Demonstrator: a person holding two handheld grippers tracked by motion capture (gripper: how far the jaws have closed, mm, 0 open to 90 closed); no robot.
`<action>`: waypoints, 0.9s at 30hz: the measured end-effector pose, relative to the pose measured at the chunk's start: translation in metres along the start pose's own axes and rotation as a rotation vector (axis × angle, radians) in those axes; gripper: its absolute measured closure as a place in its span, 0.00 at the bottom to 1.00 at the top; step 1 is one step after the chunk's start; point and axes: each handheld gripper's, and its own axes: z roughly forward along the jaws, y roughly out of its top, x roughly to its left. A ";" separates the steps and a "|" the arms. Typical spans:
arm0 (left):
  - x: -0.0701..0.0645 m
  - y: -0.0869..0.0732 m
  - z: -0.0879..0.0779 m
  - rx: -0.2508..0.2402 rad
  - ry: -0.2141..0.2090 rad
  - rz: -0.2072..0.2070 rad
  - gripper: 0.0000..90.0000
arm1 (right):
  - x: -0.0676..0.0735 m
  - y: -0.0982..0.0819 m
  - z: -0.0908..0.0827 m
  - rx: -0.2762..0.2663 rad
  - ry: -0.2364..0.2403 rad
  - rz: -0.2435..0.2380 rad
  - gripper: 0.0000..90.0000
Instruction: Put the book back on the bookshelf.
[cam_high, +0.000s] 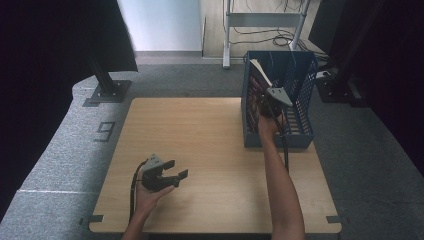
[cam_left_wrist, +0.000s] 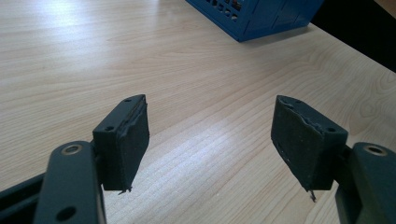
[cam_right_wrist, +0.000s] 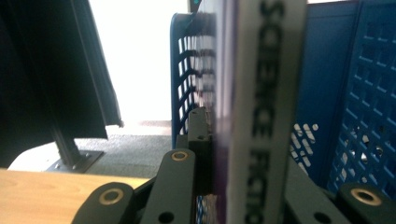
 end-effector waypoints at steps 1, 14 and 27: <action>0.000 0.000 0.000 0.001 -0.001 0.001 0.31 | 0.000 0.000 -0.002 0.007 0.007 -0.003 0.90; -0.006 0.001 0.001 0.004 -0.004 0.017 0.31 | 0.001 0.003 -0.015 0.124 0.043 -0.037 0.87; -0.005 0.001 0.000 -0.004 -0.001 0.017 0.31 | 0.004 0.002 -0.012 0.104 -0.028 -0.053 0.91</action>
